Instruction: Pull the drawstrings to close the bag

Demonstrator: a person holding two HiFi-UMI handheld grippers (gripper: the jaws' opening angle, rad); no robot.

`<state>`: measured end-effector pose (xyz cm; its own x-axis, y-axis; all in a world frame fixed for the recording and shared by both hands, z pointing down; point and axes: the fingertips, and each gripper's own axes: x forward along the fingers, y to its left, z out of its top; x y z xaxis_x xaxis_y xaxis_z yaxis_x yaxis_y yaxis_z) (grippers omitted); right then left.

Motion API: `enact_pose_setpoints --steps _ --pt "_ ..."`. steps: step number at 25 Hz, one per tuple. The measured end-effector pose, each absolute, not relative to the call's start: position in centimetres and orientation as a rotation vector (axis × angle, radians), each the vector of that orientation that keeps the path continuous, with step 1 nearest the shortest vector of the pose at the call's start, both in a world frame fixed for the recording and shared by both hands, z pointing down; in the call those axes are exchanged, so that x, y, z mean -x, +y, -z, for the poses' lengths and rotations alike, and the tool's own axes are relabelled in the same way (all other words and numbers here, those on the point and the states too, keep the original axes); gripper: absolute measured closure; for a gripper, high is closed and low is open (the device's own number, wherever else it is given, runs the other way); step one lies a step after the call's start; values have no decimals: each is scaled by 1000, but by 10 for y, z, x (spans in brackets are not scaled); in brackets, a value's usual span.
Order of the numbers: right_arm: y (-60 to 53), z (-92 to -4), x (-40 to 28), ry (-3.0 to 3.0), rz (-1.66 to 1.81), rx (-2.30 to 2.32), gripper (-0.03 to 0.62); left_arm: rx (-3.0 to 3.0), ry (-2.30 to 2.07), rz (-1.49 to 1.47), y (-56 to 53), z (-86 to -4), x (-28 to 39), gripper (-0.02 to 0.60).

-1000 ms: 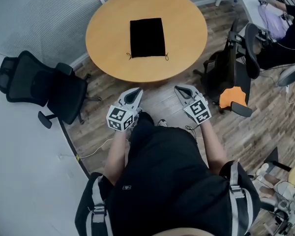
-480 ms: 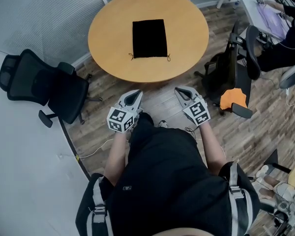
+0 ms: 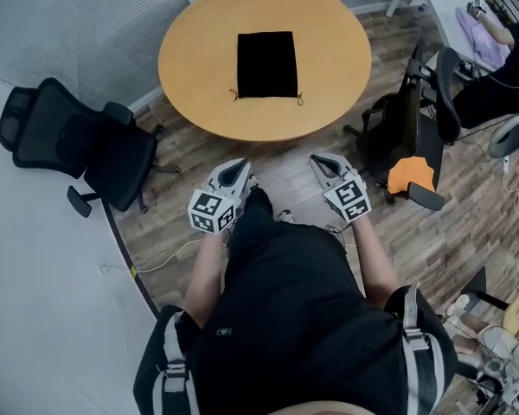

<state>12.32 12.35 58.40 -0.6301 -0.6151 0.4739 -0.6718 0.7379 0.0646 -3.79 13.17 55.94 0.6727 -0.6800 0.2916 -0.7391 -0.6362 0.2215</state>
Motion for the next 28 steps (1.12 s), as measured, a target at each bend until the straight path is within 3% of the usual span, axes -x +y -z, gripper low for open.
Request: enact_pose_setpoints --steps 28 --pt "34 -608 -130 -2317 -160 -962 533 -2528 -1043 -276 21 -583 50 560"
